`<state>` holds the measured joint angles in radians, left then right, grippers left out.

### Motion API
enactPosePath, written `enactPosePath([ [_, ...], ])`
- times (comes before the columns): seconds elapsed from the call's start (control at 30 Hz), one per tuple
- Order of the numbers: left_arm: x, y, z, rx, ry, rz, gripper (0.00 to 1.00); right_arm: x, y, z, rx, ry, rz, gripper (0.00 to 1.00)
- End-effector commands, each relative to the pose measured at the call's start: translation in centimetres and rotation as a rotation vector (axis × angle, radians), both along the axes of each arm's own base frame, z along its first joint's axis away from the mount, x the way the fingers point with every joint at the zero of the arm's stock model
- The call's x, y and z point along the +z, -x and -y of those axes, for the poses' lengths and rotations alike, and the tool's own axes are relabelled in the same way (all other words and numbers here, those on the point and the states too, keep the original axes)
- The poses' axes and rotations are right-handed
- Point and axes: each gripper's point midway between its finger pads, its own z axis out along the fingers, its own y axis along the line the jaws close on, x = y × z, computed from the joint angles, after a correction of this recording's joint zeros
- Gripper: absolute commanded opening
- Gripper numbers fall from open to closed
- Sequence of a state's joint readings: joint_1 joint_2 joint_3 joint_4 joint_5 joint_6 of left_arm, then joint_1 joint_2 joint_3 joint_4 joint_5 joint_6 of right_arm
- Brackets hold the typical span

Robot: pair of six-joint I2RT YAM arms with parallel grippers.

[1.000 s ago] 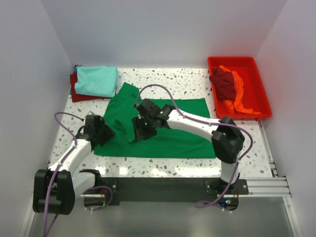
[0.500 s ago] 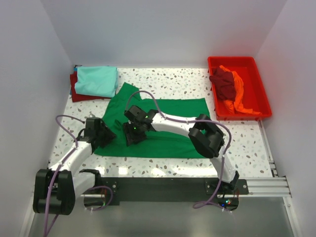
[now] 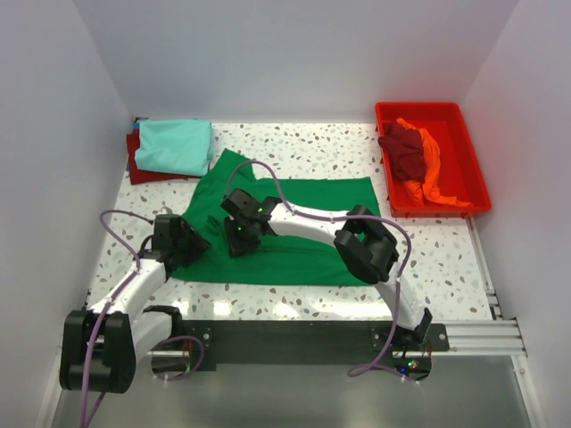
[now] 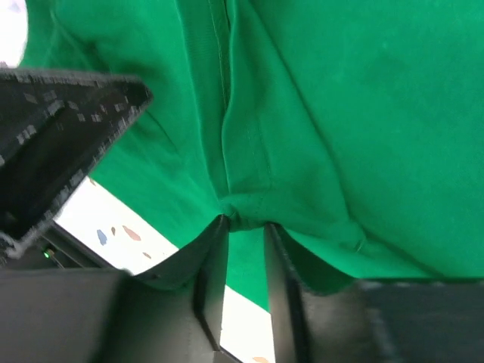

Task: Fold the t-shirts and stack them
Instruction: Flatten the tshirt out

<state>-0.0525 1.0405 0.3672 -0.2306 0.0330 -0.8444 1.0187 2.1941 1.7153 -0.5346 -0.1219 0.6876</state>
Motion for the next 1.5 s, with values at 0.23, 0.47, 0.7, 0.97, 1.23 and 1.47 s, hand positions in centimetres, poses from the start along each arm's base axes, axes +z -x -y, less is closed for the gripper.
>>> enactPosePath([
  [0.23, -1.8, 3.1, -0.2, -0.02, -0.01, -0.089, 0.54, 2.2, -1.5, -0.5, -0.07, -0.026, 0.041, 0.0],
  [0.47, -2.5, 3.8, -0.4, -0.006, -0.018, -0.123, 0.54, 3.1, -3.8, 2.1, -0.178, -0.052, 0.024, 0.0],
  [0.7, -2.6, 3.9, -0.5, 0.002, -0.023, -0.13, 0.54, 3.5, -6.4, 4.0, -0.294, -0.123, -0.04, 0.0],
  [0.97, -2.7, 4.0, -0.6, 0.004, -0.026, -0.141, 0.54, 3.4, -7.0, 2.4, -0.308, -0.185, -0.103, 0.01],
  [1.23, -2.2, 3.8, -1.3, 0.042, -0.052, -0.145, 0.54, 4.2, -7.6, 4.1, -0.358, -0.149, -0.056, 0.21],
  [1.47, -0.8, 3.2, -2.1, 0.076, -0.083, -0.121, 0.55, 6.5, -10.4, 6.6, -0.417, -0.156, 0.037, 0.41],
])
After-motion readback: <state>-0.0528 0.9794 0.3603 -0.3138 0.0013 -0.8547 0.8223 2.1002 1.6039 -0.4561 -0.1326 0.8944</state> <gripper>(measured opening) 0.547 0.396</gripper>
